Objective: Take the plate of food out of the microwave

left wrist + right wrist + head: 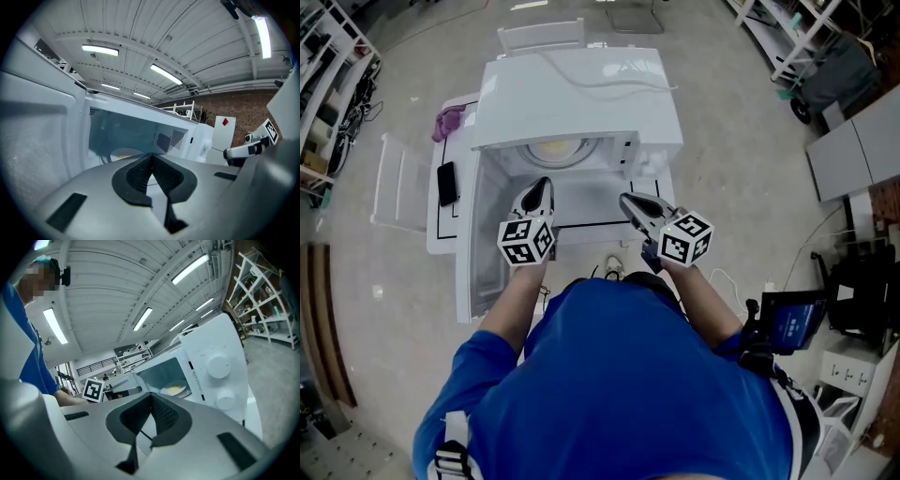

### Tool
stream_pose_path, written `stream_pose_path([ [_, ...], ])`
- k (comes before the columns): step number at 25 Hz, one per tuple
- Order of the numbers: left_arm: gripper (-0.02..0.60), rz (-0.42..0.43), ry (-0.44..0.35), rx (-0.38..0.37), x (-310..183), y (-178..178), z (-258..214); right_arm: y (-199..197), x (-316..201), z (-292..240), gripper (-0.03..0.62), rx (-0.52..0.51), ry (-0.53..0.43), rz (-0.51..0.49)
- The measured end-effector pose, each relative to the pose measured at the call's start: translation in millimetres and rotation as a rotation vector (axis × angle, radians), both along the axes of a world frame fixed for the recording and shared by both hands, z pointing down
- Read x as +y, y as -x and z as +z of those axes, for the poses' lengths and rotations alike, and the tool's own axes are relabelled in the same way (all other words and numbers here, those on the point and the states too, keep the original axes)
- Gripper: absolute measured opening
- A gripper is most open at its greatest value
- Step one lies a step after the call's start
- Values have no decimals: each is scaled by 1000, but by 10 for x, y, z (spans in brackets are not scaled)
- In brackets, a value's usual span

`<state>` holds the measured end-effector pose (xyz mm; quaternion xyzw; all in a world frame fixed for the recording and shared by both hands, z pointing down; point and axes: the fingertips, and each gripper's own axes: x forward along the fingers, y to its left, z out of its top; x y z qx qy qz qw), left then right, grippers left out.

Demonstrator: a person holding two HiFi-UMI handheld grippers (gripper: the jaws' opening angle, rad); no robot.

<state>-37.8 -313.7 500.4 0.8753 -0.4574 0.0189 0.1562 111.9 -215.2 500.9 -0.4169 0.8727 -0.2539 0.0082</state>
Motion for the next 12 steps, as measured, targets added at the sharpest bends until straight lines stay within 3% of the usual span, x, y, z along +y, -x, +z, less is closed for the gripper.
stream_pose_path([
  [7,9,1,8,-111,-199,-69,243,9,-183,97,3,25,2,-59],
  [12,11,49,-37,-296,-307,-130,357,64,-203,141,3,36,8,-89],
])
